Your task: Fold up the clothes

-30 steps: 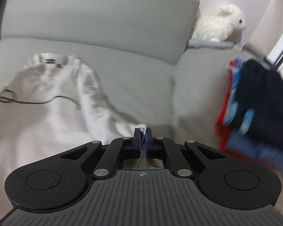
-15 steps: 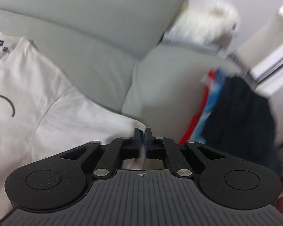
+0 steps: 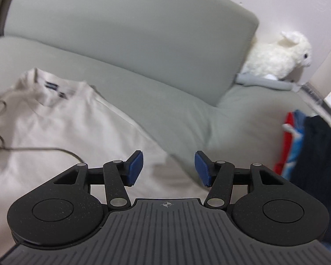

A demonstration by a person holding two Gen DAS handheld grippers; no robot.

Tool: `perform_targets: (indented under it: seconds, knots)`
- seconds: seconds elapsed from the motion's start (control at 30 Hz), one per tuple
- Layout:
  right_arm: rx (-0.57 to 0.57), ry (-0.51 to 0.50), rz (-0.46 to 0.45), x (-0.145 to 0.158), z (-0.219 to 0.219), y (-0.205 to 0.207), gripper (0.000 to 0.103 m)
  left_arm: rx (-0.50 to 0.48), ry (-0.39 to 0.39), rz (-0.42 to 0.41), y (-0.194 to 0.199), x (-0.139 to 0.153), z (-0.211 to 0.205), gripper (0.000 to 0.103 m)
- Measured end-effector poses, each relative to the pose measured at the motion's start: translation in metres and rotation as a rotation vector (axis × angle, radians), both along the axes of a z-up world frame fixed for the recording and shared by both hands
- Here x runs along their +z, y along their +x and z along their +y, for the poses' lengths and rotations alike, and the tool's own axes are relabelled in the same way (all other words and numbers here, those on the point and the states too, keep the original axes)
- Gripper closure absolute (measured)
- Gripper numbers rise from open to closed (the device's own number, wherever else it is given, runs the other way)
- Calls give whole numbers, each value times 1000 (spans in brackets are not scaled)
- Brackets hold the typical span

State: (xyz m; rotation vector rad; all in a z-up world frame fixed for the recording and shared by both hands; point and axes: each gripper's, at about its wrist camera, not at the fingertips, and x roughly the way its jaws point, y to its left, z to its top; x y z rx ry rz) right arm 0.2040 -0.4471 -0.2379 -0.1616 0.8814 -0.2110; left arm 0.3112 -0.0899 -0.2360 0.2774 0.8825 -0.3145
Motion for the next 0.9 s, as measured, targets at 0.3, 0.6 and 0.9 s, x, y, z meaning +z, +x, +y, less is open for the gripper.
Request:
perform_targets:
  seconds: [0.3,0.6,0.9]
  knots:
    - [93,144,-51,0,73,-17,45,-3,-7,82,-23,-10,33,55]
    - [174,119,-42,0,127,-21,45,-98,90,63,-35,-21,24,96]
    - [157,92,-31,3,130,-23,45,-17,251,-89,-25,16,43,101]
